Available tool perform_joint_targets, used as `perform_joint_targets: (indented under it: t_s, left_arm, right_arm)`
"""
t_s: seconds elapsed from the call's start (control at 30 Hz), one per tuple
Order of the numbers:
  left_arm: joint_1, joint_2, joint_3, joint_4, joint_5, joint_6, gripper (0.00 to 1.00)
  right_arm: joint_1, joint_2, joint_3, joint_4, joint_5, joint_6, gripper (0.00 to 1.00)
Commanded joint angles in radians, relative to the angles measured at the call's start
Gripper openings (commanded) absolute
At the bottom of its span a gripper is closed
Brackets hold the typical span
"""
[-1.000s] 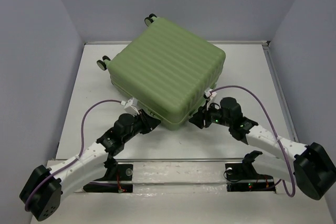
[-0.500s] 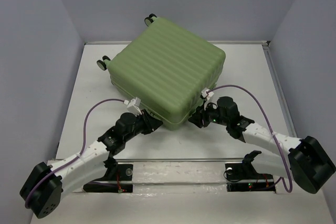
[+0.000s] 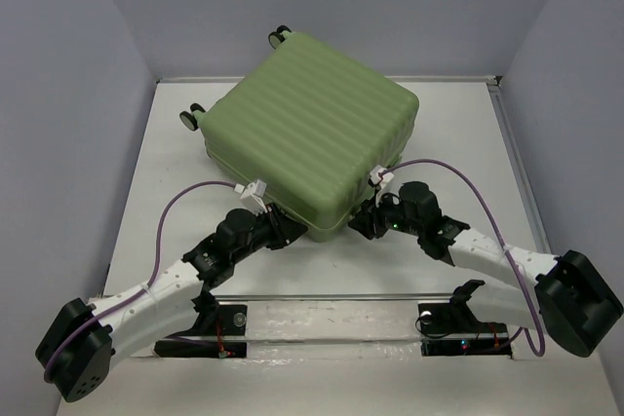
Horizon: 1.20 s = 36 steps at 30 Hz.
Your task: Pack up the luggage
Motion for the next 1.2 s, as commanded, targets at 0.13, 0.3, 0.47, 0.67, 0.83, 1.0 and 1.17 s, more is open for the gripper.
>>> perform_joint_targets:
  t_s: [0.13,0.3,0.47,0.67,0.83,1.0,1.17]
  left_arm:
    - [-0.012,0.005,0.044,0.044,-0.006,0.0,0.25]
    - [-0.013,0.008,0.044,0.044,-0.006,0.0,0.24]
    - [-0.013,0.008,0.044,0.044,-0.007,0.0,0.24]
    - [-0.015,0.014,0.055,0.047,-0.007,0.0,0.24]
    - [-0.015,0.019,0.066,0.053,-0.003,0.002,0.24]
    - [-0.017,0.03,0.079,0.064,-0.001,0.0,0.24]
    - [-0.02,0.054,0.101,0.082,-0.003,0.0,0.24]
  right_arm:
    - [0.023,-0.036,0.06,0.167,0.039,-0.029,0.42]
    - [0.032,-0.058,0.055,0.184,0.042,-0.027,0.42]
    - [0.032,-0.069,0.046,0.208,0.047,-0.029,0.42]
    - [0.032,-0.02,0.06,0.233,0.045,-0.024,0.42]
    - [0.032,0.014,0.052,0.262,0.051,-0.016,0.42]
    - [0.032,0.017,0.036,0.296,0.071,-0.007,0.35]
    - [0.042,0.011,0.002,0.377,0.082,0.033,0.16]
